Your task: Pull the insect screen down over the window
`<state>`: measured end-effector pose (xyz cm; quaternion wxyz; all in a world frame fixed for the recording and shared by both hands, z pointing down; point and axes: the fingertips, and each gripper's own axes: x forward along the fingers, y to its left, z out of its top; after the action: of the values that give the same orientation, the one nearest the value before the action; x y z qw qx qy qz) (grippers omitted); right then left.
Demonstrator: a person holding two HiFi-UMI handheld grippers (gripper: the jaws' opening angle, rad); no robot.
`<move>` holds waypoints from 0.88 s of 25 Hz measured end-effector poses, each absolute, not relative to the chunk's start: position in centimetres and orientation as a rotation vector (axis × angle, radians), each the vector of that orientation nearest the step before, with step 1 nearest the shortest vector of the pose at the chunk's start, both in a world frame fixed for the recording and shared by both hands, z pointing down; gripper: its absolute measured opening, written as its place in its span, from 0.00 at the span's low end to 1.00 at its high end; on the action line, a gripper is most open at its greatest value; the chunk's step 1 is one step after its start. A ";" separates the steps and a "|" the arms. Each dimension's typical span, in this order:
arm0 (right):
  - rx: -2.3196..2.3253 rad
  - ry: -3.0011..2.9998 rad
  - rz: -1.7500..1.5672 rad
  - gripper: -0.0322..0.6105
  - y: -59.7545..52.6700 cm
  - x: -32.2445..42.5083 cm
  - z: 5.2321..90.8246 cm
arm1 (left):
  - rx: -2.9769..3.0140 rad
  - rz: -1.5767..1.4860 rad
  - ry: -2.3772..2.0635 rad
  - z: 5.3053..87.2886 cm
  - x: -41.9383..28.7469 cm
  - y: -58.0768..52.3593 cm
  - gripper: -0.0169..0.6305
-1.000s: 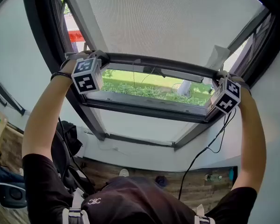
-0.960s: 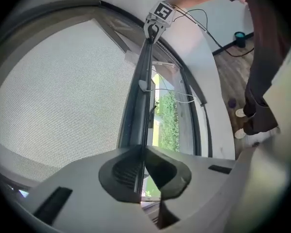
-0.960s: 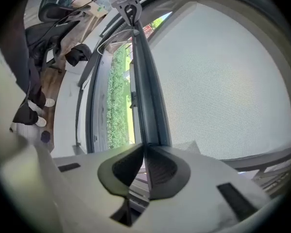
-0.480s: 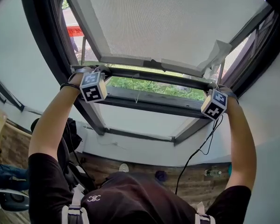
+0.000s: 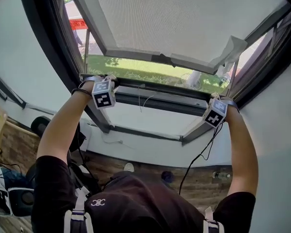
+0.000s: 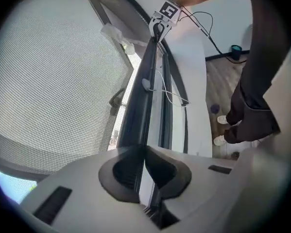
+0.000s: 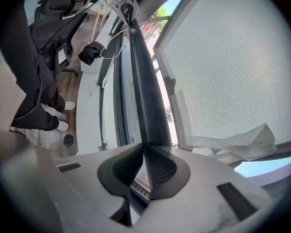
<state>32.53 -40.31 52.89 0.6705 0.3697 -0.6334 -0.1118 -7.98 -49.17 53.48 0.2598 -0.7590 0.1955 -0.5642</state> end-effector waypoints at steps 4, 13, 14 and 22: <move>0.810 -1.427 -0.235 0.11 -40.3 32.4 56.2 | -2.061 -1.585 0.509 57.0 -8.3 -49.1 0.05; 0.746 -1.416 -0.210 0.13 -40.2 32.7 61.8 | -2.078 -1.652 0.450 63.3 -7.9 -49.1 0.05; 0.745 -1.413 -0.215 0.15 -40.2 32.7 62.3 | -2.078 -1.645 0.456 63.8 -7.8 -49.1 0.06; 0.786 -1.395 -0.271 0.19 -40.5 32.4 63.5 | -2.074 -1.596 0.499 65.5 -8.0 -49.4 0.09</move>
<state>32.39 -40.52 63.46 0.6879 0.3514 -0.6234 -0.1212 -7.95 -49.42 65.54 0.2367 -0.7564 0.1819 -0.5820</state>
